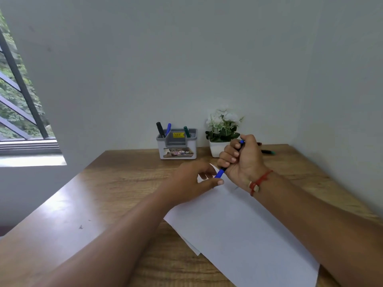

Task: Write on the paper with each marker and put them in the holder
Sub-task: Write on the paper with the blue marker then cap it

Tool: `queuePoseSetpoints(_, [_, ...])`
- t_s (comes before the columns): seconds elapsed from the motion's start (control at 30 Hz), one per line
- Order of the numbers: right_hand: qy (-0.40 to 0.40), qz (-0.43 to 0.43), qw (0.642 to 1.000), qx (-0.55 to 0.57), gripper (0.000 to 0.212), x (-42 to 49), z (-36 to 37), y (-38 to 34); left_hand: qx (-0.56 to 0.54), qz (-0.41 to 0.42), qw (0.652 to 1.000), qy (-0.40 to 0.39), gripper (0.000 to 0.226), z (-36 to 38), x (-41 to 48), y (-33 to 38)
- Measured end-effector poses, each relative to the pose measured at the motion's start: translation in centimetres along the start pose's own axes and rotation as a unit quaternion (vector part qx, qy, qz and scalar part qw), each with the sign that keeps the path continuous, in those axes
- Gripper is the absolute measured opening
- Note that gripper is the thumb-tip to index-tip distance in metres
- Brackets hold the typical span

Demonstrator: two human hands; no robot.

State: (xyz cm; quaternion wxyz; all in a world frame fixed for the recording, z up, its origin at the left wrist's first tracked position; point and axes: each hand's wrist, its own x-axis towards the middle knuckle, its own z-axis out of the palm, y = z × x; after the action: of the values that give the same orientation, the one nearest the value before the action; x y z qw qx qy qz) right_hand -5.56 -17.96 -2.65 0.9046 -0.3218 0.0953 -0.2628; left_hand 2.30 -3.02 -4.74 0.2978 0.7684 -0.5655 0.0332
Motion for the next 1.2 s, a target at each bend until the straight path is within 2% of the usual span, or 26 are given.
queuePoseSetpoints(0.17, [-0.016,0.004,1.0,-0.003,0.041,-0.1,0.4,0.4,0.013,0.02,1.0,0.011,0.022,0.5,-0.1,0.1])
queuePoseSetpoints(0.37, [-0.024,-0.003,1.0,-0.011,0.047,-0.5,0.5,0.5,0.014,-0.019,1.0,0.016,0.02,0.6,0.0,-0.1])
queuePoseSetpoints(0.5, [-0.074,0.009,0.987,-0.144,0.065,-1.0,-0.4,0.0,-0.01,-0.042,0.997,0.06,0.009,-0.5,0.1,-0.7])
queuePoseSetpoints(0.57, [-0.104,0.006,0.957,-0.273,0.056,-1.2,-0.9,-0.1,-0.005,-0.041,0.995,0.089,0.008,-1.0,0.1,-0.9])
queuePoseSetpoints(0.63, [-0.115,0.002,0.93,-0.349,0.042,-1.5,-1.1,0.0,0.002,-0.041,0.994,0.1,0.014,-1.3,0.0,-1.1])
queuePoseSetpoints(0.83, [-0.125,-0.025,0.913,-0.387,0.023,-1.9,-1.1,0.0,0.007,-0.037,0.994,0.101,0.025,-1.5,-0.3,-0.5])
queuePoseSetpoints(0.97, [-0.138,-0.039,0.88,-0.453,0.019,-2.0,-1.2,-0.1,-0.004,-0.04,0.995,0.096,0.023,-1.6,-0.4,-0.5])
queuePoseSetpoints(1.03, [-0.137,-0.04,0.879,-0.455,0.018,-1.9,-1.2,-0.1,-0.016,-0.041,0.995,0.086,0.024,-1.6,-0.4,-0.6])
queuePoseSetpoints(1.2, [-0.13,-0.028,0.906,-0.403,0.015,-2.0,-1.3,-0.2,-0.082,-0.044,0.992,0.079,0.021,-1.5,-0.4,-0.8])
